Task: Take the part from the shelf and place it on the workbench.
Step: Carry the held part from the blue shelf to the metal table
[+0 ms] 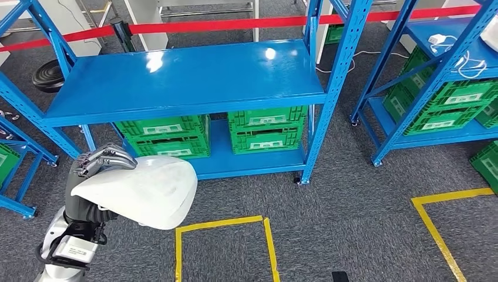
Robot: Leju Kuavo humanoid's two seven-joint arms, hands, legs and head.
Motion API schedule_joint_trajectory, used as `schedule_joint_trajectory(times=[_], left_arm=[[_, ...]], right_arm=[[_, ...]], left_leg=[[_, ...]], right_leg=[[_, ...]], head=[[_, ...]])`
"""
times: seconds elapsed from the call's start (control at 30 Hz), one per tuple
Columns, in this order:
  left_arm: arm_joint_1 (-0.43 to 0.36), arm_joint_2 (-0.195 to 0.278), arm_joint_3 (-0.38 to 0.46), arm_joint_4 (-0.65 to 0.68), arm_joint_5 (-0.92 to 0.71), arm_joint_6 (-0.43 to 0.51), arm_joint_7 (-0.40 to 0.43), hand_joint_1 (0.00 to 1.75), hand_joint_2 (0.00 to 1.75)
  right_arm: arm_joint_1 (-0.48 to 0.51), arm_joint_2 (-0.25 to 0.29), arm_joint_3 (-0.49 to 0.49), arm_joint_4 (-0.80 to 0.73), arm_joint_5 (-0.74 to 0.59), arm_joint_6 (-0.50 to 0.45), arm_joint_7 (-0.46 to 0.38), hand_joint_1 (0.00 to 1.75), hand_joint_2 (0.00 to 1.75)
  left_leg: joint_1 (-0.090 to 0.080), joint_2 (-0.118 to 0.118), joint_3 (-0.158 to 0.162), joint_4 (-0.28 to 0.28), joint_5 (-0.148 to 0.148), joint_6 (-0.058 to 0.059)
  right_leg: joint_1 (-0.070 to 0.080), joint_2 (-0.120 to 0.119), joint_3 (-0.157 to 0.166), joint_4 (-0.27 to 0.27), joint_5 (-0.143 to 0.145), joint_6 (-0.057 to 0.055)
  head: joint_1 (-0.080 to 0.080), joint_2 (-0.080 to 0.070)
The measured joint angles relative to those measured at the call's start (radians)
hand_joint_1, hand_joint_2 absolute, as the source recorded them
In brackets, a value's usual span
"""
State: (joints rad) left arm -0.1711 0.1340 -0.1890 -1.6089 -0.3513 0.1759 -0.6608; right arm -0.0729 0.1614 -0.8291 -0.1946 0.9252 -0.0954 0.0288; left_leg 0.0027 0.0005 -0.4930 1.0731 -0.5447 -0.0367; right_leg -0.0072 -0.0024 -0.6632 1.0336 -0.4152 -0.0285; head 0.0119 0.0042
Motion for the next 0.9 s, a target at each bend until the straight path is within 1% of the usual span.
schedule_joint_trajectory(times=[0.03,0.07,0.1,0.13,0.17,0.2,0.23,0.27,0.3,0.33,0.37,0.4,0.43,0.47,0.5,0.53,0.57,0.6,0.63,0.67,0.7,0.73,0.77,0.83,0.87,0.9], left_arm=[[0.000,0.000,0.000,-0.002,0.000,0.001,-0.001,1.75,1.75],[0.000,0.000,0.000,-0.004,0.000,0.002,-0.001,1.75,1.75],[0.001,0.000,0.000,-0.006,0.000,0.004,-0.001,1.75,1.75],[0.002,0.000,0.000,-0.007,0.000,0.006,-0.001,1.75,1.75],[0.003,-0.001,0.000,-0.008,0.000,0.007,0.000,1.75,1.75],[0.004,-0.001,0.000,-0.010,0.000,0.009,0.002,1.75,1.75],[0.006,-0.002,0.000,-0.012,-0.001,0.010,0.003,1.75,1.75],[0.010,-0.002,0.000,-0.015,-0.002,0.011,0.004,1.75,1.75],[0.014,-0.002,0.000,-0.017,-0.002,0.013,0.006,1.75,1.75],[0.019,-0.002,0.000,-0.019,-0.003,0.014,0.007,1.75,1.75],[0.024,-0.002,0.000,-0.022,-0.003,0.015,0.008,1.75,1.75],[0.028,-0.001,0.001,-0.025,-0.004,0.017,0.009,1.75,1.75],[0.031,-0.001,0.003,-0.028,-0.005,0.019,0.010,1.75,1.75],[0.033,-0.001,0.005,-0.032,-0.007,0.021,0.012,1.75,1.75],[0.034,-0.001,0.007,-0.036,-0.010,0.023,0.013,1.75,1.75],[0.035,-0.001,0.009,-0.040,-0.012,0.025,0.013,1.75,1.75],[0.037,0.000,0.012,-0.044,-0.014,0.026,0.014,1.75,1.75],[0.041,0.001,0.014,-0.047,-0.015,0.027,0.014,1.75,1.75],[0.046,0.002,0.016,-0.050,-0.015,0.028,0.013,1.75,1.75],[0.050,0.003,0.019,-0.052,-0.015,0.028,0.013,1.75,1.75],[0.053,0.005,0.020,-0.054,-0.015,0.029,0.013,1.75,1.75],[0.055,0.006,0.022,-0.055,-0.015,0.029,0.013,1.75,1.75],[0.055,0.007,0.023,-0.056,-0.015,0.030,0.013,1.75,1.75],[0.056,0.009,0.026,-0.055,-0.016,0.032,0.014,1.75,1.75],[0.057,0.010,0.028,-0.055,-0.017,0.033,0.015,1.75,1.75],[0.057,0.010,0.030,-0.054,-0.019,0.033,0.016,1.75,1.75]], right_arm=[[0.000,0.000,0.000,0.000,-0.001,0.003,-0.001,0.00,0.00],[0.000,0.000,-0.001,0.000,-0.001,0.007,-0.002,0.00,0.00],[0.001,0.000,-0.001,0.000,-0.001,0.010,-0.003,0.00,0.00],[0.001,0.000,-0.001,0.000,-0.001,0.011,-0.003,0.00,0.00],[0.003,-0.001,-0.001,0.000,-0.001,0.012,-0.004,0.00,0.00],[0.004,-0.001,-0.002,0.000,0.000,0.012,-0.004,0.00,0.00],[0.004,-0.002,-0.002,0.000,0.000,0.012,-0.005,0.00,0.00],[0.004,-0.002,-0.002,0.000,0.000,0.014,-0.006,0.00,0.00],[0.003,-0.002,-0.002,0.000,0.001,0.015,-0.010,0.00,0.00],[0.003,-0.002,-0.002,0.000,0.002,0.018,-0.013,0.00,0.00],[0.003,-0.003,-0.002,0.000,0.004,0.020,-0.017,0.00,0.00],[0.003,-0.003,-0.002,0.000,0.007,0.021,-0.020,0.00,0.00],[0.003,-0.003,-0.002,0.000,0.010,0.021,-0.023,0.00,0.00],[0.003,-0.004,-0.002,0.000,0.013,0.019,-0.026,0.00,0.00],[0.003,-0.004,-0.002,0.000,0.016,0.017,-0.030,0.00,0.00],[0.003,-0.005,-0.002,0.000,0.019,0.014,-0.033,0.00,0.00],[0.004,-0.005,-0.002,0.000,0.020,0.013,-0.036,0.00,0.00],[0.004,-0.005,-0.002,0.000,0.020,0.012,-0.038,0.00,0.00],[0.004,-0.004,-0.002,0.000,0.022,0.012,-0.040,0.00,0.00],[0.003,-0.004,-0.002,0.001,0.023,0.012,-0.042,0.00,0.00],[0.003,-0.004,-0.002,0.001,0.025,0.012,-0.045,0.00,0.00],[0.002,-0.003,-0.002,0.001,0.027,0.013,-0.047,0.00,0.00],[0.003,-0.004,-0.002,0.001,0.030,0.013,-0.048,0.00,0.00],[0.003,-0.004,-0.001,0.001,0.037,0.013,-0.050,0.00,0.00],[0.004,-0.004,0.000,0.001,0.041,0.013,-0.049,0.00,0.00],[0.003,-0.003,0.000,0.001,0.044,0.012,-0.047,0.00,0.00]], left_leg=[[-0.003,-0.001,0.030,-0.051,-0.012,0.006],[-0.007,-0.002,0.041,-0.077,-0.021,0.013],[-0.008,-0.002,0.036,-0.082,-0.017,0.021],[-0.007,0.000,0.027,-0.084,-0.007,0.029],[-0.006,0.002,0.018,-0.086,0.004,0.039],[-0.003,0.004,0.007,-0.088,0.017,0.047],[-0.002,0.006,-0.005,-0.088,0.030,0.053],[-0.003,0.006,-0.019,-0.087,0.041,0.057],[-0.004,0.007,-0.034,-0.084,0.053,0.057],[-0.004,0.007,-0.051,-0.079,0.064,0.057],[-0.004,0.004,-0.069,-0.074,0.073,0.055],[-0.004,0.001,-0.087,-0.068,0.081,0.052],[-0.004,-0.004,-0.104,-0.062,0.089,0.048],[-0.005,-0.010,-0.119,-0.056,0.095,0.044],[-0.006,-0.014,-0.130,-0.051,0.102,0.039],[-0.006,-0.019,-0.137,-0.047,0.109,0.034],[-0.006,-0.025,-0.142,-0.046,0.116,0.028],[-0.006,-0.032,-0.144,-0.048,0.125,0.021],[-0.005,-0.038,-0.147,-0.050,0.131,0.015],[-0.004,-0.039,-0.152,-0.048,0.130,0.009],[-0.003,-0.037,-0.158,-0.041,0.122,0.005],[-0.001,-0.030,-0.169,-0.018,0.101,0.001],[0.000,-0.023,-0.184,0.023,0.071,-0.003],[0.004,-0.013,-0.227,0.144,0.006,-0.014],[0.006,-0.010,-0.241,0.193,-0.011,-0.018],[0.008,-0.008,-0.240,0.212,-0.011,-0.022]], right_leg=[[0.000,0.000,-0.003,-0.001,0.010,0.006],[-0.001,0.001,-0.004,-0.005,0.020,0.012],[-0.001,0.001,-0.004,-0.009,0.030,0.019],[-0.003,0.001,-0.006,-0.010,0.032,0.026],[-0.004,0.002,-0.012,-0.001,0.016,0.033],[-0.004,0.003,-0.021,0.026,-0.021,0.038],[-0.006,0.004,-0.034,0.073,-0.073,0.042],[-0.006,0.004,-0.049,0.134,-0.128,0.046],[-0.006,0.004,-0.060,0.199,-0.166,0.049],[-0.006,0.004,-0.064,0.249,-0.178,0.051],[-0.006,0.004,-0.055,0.272,-0.166,0.050],[-0.006,0.006,-0.030,0.261,-0.138,0.048],[-0.006,0.012,0.012,0.217,-0.111,0.044],[-0.005,0.025,0.065,0.150,-0.103,0.037],[-0.005,0.038,0.116,0.078,-0.111,0.031],[-0.003,0.047,0.152,0.022,-0.127,0.027],[-0.002,0.050,0.171,-0.011,-0.143,0.023],[-0.002,0.043,0.175,-0.026,-0.146,0.020],[-0.003,0.033,0.172,-0.027,-0.140,0.015],[-0.005,0.024,0.170,-0.030,-0.133,0.008],[-0.007,0.016,0.169,-0.034,-0.127,0.002],[-0.008,0.008,0.167,-0.036,-0.122,-0.003],[-0.008,0.001,0.164,-0.036,-0.120,-0.006],[-0.007,-0.017,0.155,-0.034,-0.114,-0.009],[-0.007,-0.027,0.151,-0.032,-0.112,-0.009],[-0.007,-0.038,0.147,-0.030,-0.111,-0.008]], head=[[0.000,0.000],[-0.001,0.000],[-0.001,0.000],[-0.003,0.000],[-0.003,0.000],[-0.002,0.000],[-0.002,0.000],[-0.001,0.000],[-0.001,0.000],[-0.001,0.000],[-0.001,0.000],[-0.001,0.000],[-0.001,0.000],[-0.001,0.000],[-0.002,0.000],[-0.002,0.000],[-0.003,0.000],[-0.003,0.000],[-0.003,0.000],[-0.004,0.000],[-0.006,0.000],[-0.008,0.000],[-0.010,0.000],[-0.012,0.000],[-0.012,0.000],[-0.012,0.000]])
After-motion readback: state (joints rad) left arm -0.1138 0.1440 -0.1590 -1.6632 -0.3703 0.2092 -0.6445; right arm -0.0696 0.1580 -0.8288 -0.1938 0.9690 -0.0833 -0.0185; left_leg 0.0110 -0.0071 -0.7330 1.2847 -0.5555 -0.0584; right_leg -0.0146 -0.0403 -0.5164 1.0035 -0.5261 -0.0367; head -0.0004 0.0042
